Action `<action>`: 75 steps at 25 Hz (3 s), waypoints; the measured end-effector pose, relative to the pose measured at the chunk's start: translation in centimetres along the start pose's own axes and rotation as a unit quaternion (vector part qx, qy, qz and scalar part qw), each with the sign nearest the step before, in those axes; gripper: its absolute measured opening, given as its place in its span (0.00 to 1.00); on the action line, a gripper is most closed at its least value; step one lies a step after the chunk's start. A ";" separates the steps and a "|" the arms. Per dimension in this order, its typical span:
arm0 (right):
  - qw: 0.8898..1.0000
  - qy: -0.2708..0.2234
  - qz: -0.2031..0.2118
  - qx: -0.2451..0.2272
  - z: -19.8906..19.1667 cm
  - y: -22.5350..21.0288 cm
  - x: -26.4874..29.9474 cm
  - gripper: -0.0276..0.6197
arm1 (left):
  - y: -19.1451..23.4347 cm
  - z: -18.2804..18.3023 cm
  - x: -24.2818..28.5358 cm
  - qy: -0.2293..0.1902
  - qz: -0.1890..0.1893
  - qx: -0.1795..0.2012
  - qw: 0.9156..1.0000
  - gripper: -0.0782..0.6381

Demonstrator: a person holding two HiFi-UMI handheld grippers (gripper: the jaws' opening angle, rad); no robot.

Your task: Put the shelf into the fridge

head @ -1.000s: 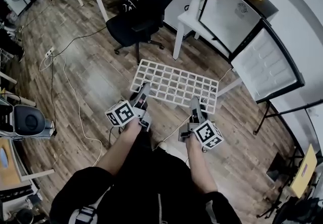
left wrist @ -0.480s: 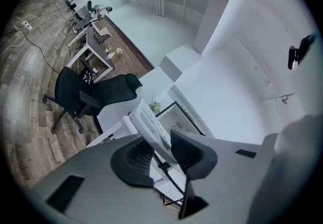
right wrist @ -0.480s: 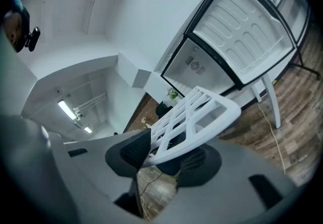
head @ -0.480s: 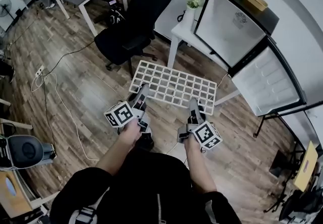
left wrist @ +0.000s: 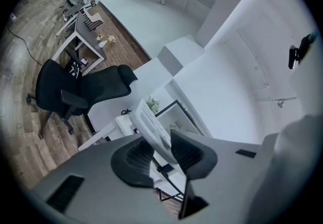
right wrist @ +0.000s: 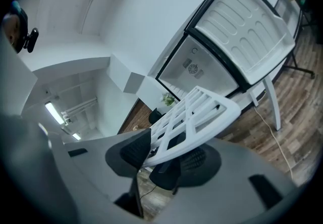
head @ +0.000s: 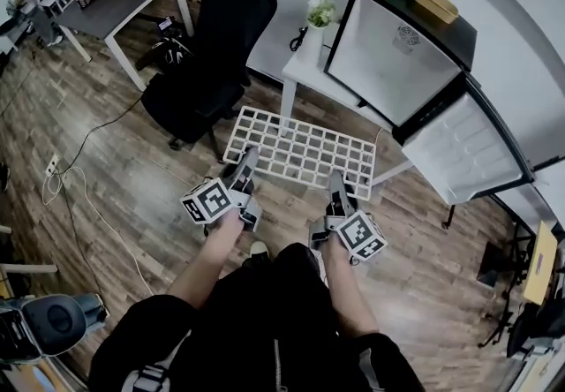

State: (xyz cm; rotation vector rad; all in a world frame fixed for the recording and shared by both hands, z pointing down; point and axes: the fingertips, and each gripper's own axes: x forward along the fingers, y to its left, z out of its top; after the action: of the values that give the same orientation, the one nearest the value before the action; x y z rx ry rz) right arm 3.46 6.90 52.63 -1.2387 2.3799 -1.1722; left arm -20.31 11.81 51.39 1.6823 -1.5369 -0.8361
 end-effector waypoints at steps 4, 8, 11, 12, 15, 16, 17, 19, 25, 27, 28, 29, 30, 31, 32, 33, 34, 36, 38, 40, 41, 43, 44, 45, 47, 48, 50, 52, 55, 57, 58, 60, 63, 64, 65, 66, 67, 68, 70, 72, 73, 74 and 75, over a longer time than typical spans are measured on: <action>1.000 -0.024 -0.010 -0.005 0.3 0.1 0.1 0.28 | 0.4 0.0 1.3 0.014 -0.021 -0.002 1.000 0.25; 0.999 -0.034 -0.026 -0.002 0.1 -1.5 0.5 0.28 | 1.2 -0.8 3.3 0.034 -0.032 -0.004 0.999 0.25; 0.998 -0.044 -0.039 0.002 2.0 -3.0 2.6 0.28 | 1.4 -1.0 7.3 0.050 -0.036 -0.004 0.998 0.25; 0.998 -0.045 -0.044 0.006 2.4 -3.7 3.3 0.28 | 1.4 -1.0 8.6 0.055 -0.038 -0.002 0.998 0.25; 0.997 -0.060 -0.053 0.014 4.2 -5.1 5.2 0.28 | 1.2 -1.5 12.4 0.076 -0.048 -0.004 0.996 0.25; 0.996 -0.065 -0.057 0.016 4.9 -5.5 5.8 0.28 | 1.2 -1.6 13.7 0.082 -0.050 -0.004 0.995 0.25; 0.996 -0.067 -0.062 0.019 5.3 -6.2 6.4 0.28 | 1.1 -1.7 14.9 0.087 -0.053 -0.004 0.995 0.25; 0.995 -0.067 -0.073 0.028 5.9 -7.6 7.5 0.28 | 0.9 -1.8 17.2 0.099 -0.057 -0.006 0.993 0.25; 0.991 -0.093 -0.093 0.024 10.7 -9.5 11.0 0.28 | 0.5 -2.4 24.5 0.125 -0.067 0.000 0.990 0.25; 0.990 -0.096 -0.099 0.026 11.9 -10.5 12.1 0.28 | 0.4 -2.9 26.8 0.136 -0.069 -0.005 0.988 0.25; 0.990 -0.097 -0.103 0.028 12.4 -11.0 12.5 0.28 | 0.3 -3.2 27.8 0.141 -0.071 -0.008 0.987 0.25; 0.989 -0.099 -0.106 0.029 12.9 -11.4 12.9 0.28 | 0.1 -3.4 28.8 0.146 -0.073 -0.010 0.987 0.25; 0.988 -0.102 -0.109 0.031 13.4 -11.7 13.2 0.28 | -0.1 -3.6 29.7 0.151 -0.075 -0.010 0.986 0.25; 0.988 -0.106 -0.111 0.033 13.9 -12.0 13.5 0.28 | -0.2 -3.8 30.5 0.154 -0.078 -0.010 0.985 0.25; 0.987 -0.108 -0.113 0.035 14.3 -12.4 13.8 0.28 | -0.4 -4.0 31.3 0.158 -0.080 -0.010 0.984 0.25; 0.987 -0.110 -0.115 0.038 14.6 -12.8 14.0 0.28 | -0.5 -4.2 32.0 0.162 -0.082 -0.010 0.983 0.25; 0.986 -0.109 -0.119 0.041 14.7 -13.3 14.2 0.28 | -0.5 -4.5 32.6 0.166 -0.083 -0.010 0.982 0.25; 0.985 -0.111 -0.125 0.048 14.7 -14.1 14.5 0.28 | -0.3 -4.9 33.5 0.176 -0.083 -0.011 0.981 0.25; 0.983 -0.117 -0.130 0.051 15.0 -14.3 14.7 0.28 | -0.2 -5.2 34.3 0.184 -0.084 -0.013 0.979 0.25; 0.981 -0.126 -0.138 0.049 15.7 -14.4 14.9 0.28 | -0.3 -5.4 35.2 0.193 -0.089 -0.011 0.977 0.25; 0.980 -0.130 -0.142 0.049 15.9 -14.5 15.0 0.28 | -0.3 -5.5 35.7 0.198 -0.093 -0.010 0.976 0.25; 0.978 -0.134 -0.149 0.052 15.9 -14.7 15.1 0.28 | -0.1 -5.7 36.2 0.208 -0.096 -0.010 0.973 0.25; 0.978 -0.135 -0.152 0.053 15.8 -14.7 15.2 0.28 | 0.1 -5.7 36.4 0.212 -0.095 -0.010 0.972 0.25; 0.977 -0.135 -0.155 0.053 15.7 -14.8 15.4 0.28 | 0.3 -5.7 36.6 0.216 -0.095 -0.011 0.972 0.25; 0.977 -0.135 -0.159 0.050 15.8 -15.0 15.7 0.28 | 0.6 -5.9 37.0 0.221 -0.095 -0.013 0.970 0.25; 0.976 -0.135 -0.160 0.049 15.9 -15.2 15.8 0.28 | 0.6 -6.0 37.2 0.224 -0.095 -0.014 0.970 0.25; 0.977 -0.135 -0.160 0.048 16.2 -15.7 16.0 0.28 | 0.7 -6.4 37.6 0.227 -0.096 -0.015 0.969 0.25; 0.978 -0.131 -0.158 0.049 16.4 -16.2 16.3 0.28 | 0.7 -6.7 38.0 0.229 -0.096 -0.015 0.968 0.25; 0.979 -0.124 -0.154 0.051 16.7 -16.8 16.7 0.28 | 0.8 -7.0 38.4 0.231 -0.096 -0.015 0.968 0.25; 0.980 -0.122 -0.151 0.049 17.1 -17.1 16.9 0.28 | 0.8 -7.2 38.7 0.231 -0.096 -0.013 0.968 0.25; 0.980 -0.122 -0.151 0.047 17.3 -17.2 17.0 0.28 | 0.8 -7.3 38.8 0.231 -0.096 -0.013 0.968 0.25; 0.981 -0.120 -0.149 0.044 17.7 -17.5 17.2 0.28 | 0.7 -7.4 39.3 0.230 -0.095 -0.013 0.968 0.25; 0.981 -0.118 -0.147 0.044 18.0 -17.9 17.7 0.28 | 0.8 -7.6 39.8 0.230 -0.092 -0.016 0.969 0.25; 0.981 -0.117 -0.147 0.044 18.1 -18.0 17.8 0.28 | 0.9 -7.6 40.0 0.230 -0.090 -0.018 0.969 0.25; 0.981 -0.118 -0.148 0.043 18.2 -18.1 17.9 0.28 | 1.0 -7.7 40.2 0.230 -0.089 -0.019 0.969 0.25; 0.981 -0.119 -0.149 0.042 18.3 -18.3 18.0 0.28 | 1.0 -7.8 40.3 0.231 -0.088 -0.020 0.969 0.25; 0.981 -0.120 -0.150 0.040 18.3 -18.4 18.0 0.28 | 1.1 -7.9 40.3 0.232 -0.088 -0.021 0.969 0.25; 0.980 -0.121 -0.151 0.038 18.4 -18.5 18.0 0.28 | 1.2 -8.1 40.4 0.234 -0.087 -0.022 0.968 0.25; 0.980 -0.123 -0.154 0.036 18.3 -18.6 18.0 0.28 | 1.4 -8.3 40.5 0.237 -0.086 -0.024 0.967 0.25; 0.979 -0.128 -0.156 0.038 18.2 -18.8 17.8 0.28 | 1.4 -8.5 40.7 0.239 -0.088 -0.023 0.967 0.25; 0.978 -0.130 -0.156 0.040 18.1 -18.9 17.8 0.28 | 1.4 -8.5 40.8 0.240 -0.088 -0.023 0.967 0.25; 0.978 -0.130 -0.156 0.042 18.1 -18.9 17.8 0.28 | 1.4 -8.5 40.9 0.240 -0.088 -0.023 0.966 0.25; 0.978 -0.130 -0.156 0.042 18.1 -19.0 17.9 0.28 | 1.4 -8.5 41.0 0.241 -0.087 -0.023 0.966 0.25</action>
State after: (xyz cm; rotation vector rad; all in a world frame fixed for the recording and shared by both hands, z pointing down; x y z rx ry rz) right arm 12.77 -23.09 57.47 -1.6655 1.9773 -1.0978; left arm -10.35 -28.53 57.05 1.8369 -1.0420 -0.4908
